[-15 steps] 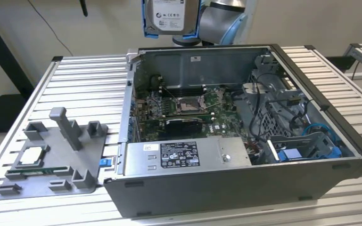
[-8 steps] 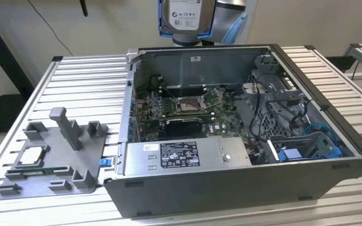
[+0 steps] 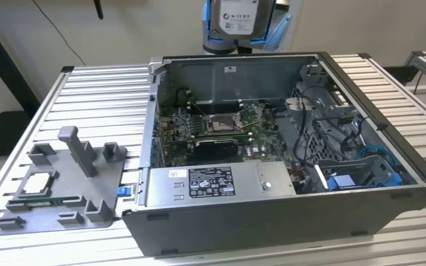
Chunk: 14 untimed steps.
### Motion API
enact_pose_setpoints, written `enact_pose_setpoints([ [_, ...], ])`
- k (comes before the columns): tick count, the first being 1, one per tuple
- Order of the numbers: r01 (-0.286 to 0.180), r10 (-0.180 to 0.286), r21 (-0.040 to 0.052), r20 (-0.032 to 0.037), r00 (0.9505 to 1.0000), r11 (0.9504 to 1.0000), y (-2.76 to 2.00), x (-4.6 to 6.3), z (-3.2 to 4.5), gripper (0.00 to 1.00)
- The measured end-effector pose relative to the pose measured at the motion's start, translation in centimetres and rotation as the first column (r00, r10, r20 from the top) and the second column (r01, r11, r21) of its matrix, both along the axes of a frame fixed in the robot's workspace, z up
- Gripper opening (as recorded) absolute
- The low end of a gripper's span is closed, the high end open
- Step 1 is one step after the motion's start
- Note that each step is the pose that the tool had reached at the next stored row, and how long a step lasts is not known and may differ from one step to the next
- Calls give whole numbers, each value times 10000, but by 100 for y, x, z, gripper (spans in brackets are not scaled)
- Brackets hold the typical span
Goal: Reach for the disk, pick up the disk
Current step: 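Pick up the disk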
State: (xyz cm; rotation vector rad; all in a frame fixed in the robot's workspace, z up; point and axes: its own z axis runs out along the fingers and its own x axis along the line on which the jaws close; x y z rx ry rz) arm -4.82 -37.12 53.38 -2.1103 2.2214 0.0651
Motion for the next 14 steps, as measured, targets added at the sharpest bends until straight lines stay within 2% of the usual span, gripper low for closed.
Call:
enact_pose_setpoints([
  [14,1,-1,0,-2,10000,10000,0,574,2,0],
])
